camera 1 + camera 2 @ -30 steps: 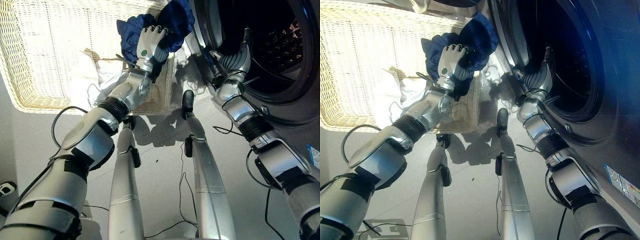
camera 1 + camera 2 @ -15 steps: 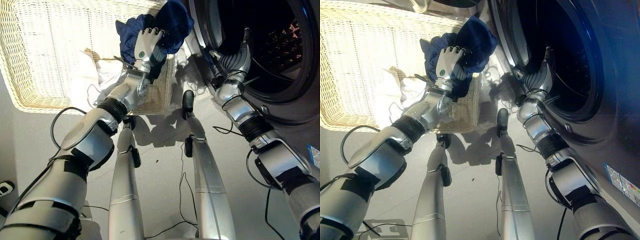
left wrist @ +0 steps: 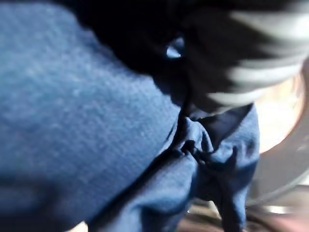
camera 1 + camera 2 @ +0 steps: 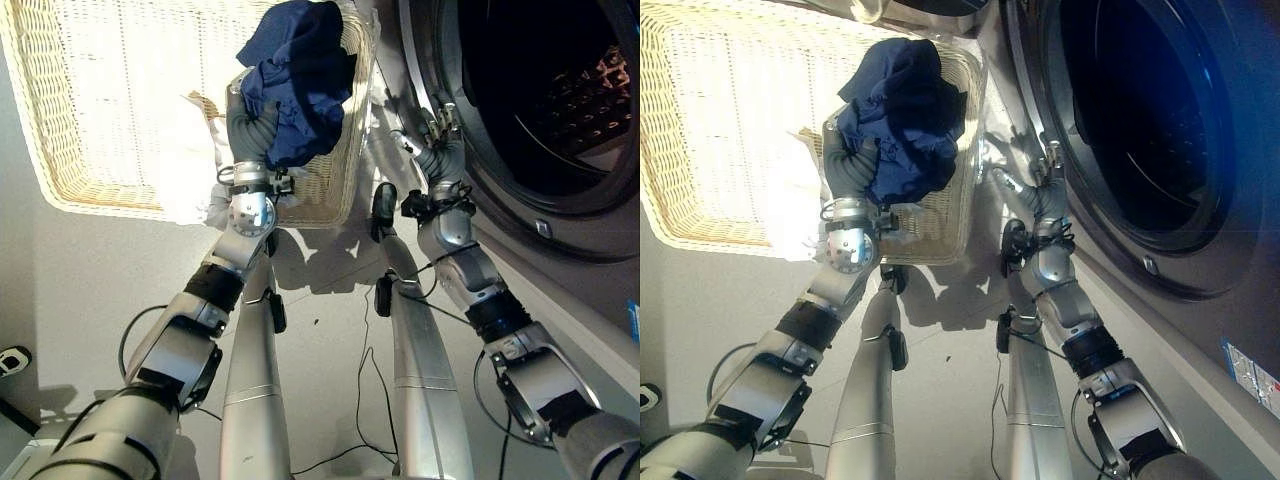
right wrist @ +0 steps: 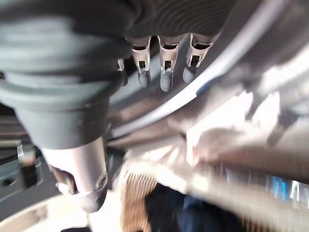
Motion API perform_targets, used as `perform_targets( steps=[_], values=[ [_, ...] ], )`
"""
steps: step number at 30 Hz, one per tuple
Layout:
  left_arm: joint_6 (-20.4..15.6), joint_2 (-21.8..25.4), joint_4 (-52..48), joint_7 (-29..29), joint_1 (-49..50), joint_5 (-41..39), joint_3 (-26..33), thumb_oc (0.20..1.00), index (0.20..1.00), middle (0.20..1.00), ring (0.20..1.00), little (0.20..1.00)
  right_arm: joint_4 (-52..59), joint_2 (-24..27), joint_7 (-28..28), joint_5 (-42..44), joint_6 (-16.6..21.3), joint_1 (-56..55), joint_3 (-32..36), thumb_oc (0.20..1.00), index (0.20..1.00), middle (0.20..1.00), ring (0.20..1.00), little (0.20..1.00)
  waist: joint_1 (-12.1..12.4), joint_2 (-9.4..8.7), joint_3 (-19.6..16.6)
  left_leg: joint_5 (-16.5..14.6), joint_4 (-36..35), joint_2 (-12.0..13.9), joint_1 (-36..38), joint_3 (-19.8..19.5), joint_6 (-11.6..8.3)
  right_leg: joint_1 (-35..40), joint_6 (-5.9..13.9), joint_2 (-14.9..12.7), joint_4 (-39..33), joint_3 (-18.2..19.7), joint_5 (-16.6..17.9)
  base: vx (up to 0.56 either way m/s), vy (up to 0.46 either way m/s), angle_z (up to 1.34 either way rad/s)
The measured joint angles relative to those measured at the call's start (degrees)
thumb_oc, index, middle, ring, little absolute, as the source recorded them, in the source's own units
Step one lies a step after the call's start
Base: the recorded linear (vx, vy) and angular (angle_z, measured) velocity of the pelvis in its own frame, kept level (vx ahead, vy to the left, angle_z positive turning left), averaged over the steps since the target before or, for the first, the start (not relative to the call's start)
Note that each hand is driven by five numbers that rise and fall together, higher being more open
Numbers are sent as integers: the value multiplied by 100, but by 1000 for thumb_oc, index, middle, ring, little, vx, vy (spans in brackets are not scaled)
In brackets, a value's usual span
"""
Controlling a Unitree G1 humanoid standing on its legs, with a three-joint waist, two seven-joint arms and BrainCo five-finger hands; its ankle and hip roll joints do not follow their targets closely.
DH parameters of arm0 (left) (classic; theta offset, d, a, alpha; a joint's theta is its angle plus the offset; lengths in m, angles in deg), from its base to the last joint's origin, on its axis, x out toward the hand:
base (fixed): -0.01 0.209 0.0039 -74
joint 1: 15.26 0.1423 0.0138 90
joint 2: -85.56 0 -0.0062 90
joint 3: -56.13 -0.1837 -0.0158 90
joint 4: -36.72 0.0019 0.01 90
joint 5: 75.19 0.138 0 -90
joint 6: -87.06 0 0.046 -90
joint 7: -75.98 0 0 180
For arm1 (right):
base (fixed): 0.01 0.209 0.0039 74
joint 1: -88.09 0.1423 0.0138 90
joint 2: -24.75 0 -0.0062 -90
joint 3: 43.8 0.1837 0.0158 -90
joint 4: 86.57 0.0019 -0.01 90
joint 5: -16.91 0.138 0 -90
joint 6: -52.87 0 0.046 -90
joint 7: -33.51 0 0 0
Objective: Put the clothes into the washing machine.
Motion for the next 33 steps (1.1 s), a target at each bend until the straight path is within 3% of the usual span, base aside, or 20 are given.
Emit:
perform_targets(
  steps=[6, 11, 17, 25, 32, 33],
  values=[
    [-111, -86, -1140, 1276, 388, -862, 244, 200, 200, 200, 200, 200, 818, 1, 846, 437, -12, -200, 110, 1000, 1000, 1000, 1000, 1000, 27, 3, 2, 20, -7, -68, 38, 0, 27, 4, 21, -75, 84, 3, -41, 2, 5, 3],
    [-63, -260, -1894, 2468, 527, -1590, 293, 200, 200, 200, 200, 200, 1211, 44, 1760, 669, -410, -286, 74, 1000, 1000, 1000, 1000, 1000, 151, 5, 2, 20, -11, -74, 96, -5, 27, 32, 23, -83, 146, 2, -95, 0, -5, 1],
    [318, -379, -2356, 3679, 585, -2325, 268, 200, 200, 200, 200, 200, 1554, 53, 2359, 805, -833, -260, -80, 1000, 1000, 1000, 1000, 1000, 182, 6, 3, 28, 14, -102, 106, -78, 19, 36, 7, -122, 281, -51, -167, 2, -19, 5],
    [582, -551, -2701, 4342, 594, -2853, 163, 200, 200, 200, 200, 200, 1552, 71, 2388, 595, -1136, 19, -304, 1000, 1000, 1000, 1000, 1000, 321, 7, 4, 35, 43, -118, 107, -128, 11, 37, 2, -140, 353, -80, -201, 0, -3, 1],
    [588, -540, -2776, 4491, 585, -3032, 172, 200, 200, 200, 200, 200, 1439, 141, 2330, 27, -1389, 392, -501, 1000, 1000, 1000, 1000, 1000, 337, 8, 4, 38, 102, -152, 108, -150, 14, 40, 7, -181, 439, -86, -225, 1, 1, 2],
    [588, -543, -2776, 4540, 581, -3092, 167, 200, 200, 200, 200, 200, 1334, 151, 2311, -67, -1465, 450, -544, 693, 693, 693, 693, 693, 340, 8, 3, 38, 113, -162, 113, -157, 15, 40, 6, -193, 464, -90, -233, 2, 2, 5]
  ],
)
